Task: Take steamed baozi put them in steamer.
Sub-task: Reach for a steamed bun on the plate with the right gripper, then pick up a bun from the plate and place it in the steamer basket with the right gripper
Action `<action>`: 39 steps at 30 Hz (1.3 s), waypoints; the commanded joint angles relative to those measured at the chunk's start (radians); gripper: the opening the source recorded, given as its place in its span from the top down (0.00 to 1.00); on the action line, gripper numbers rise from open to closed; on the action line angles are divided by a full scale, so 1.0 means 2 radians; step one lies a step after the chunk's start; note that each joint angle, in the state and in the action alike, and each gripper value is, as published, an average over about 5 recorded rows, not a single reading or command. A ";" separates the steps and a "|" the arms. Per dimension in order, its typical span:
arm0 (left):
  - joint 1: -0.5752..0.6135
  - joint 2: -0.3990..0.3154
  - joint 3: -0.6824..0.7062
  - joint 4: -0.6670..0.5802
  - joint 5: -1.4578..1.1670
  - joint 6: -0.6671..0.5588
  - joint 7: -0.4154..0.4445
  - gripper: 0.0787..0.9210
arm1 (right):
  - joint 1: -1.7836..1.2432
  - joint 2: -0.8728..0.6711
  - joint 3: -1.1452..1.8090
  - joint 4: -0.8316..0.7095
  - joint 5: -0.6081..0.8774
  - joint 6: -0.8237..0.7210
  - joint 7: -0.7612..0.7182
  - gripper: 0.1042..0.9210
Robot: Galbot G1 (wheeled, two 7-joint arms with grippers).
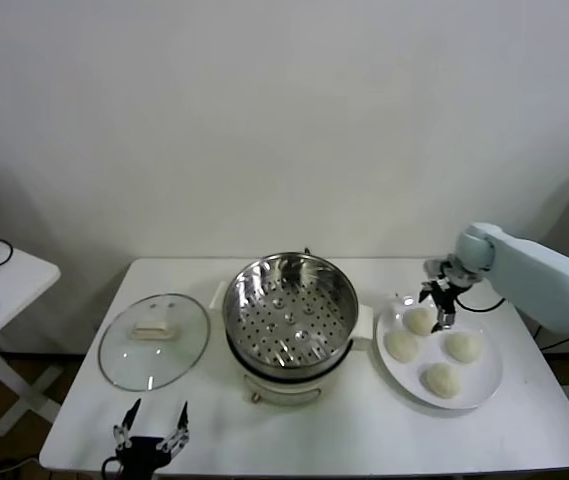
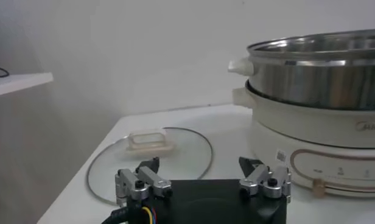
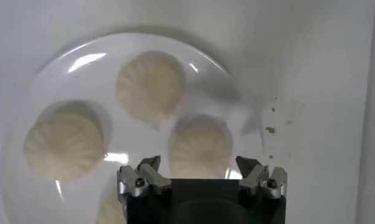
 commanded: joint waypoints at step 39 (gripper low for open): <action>0.001 0.001 -0.003 0.005 0.012 0.010 -0.010 0.12 | 0.237 -0.019 -0.128 0.151 0.022 0.070 -0.019 0.42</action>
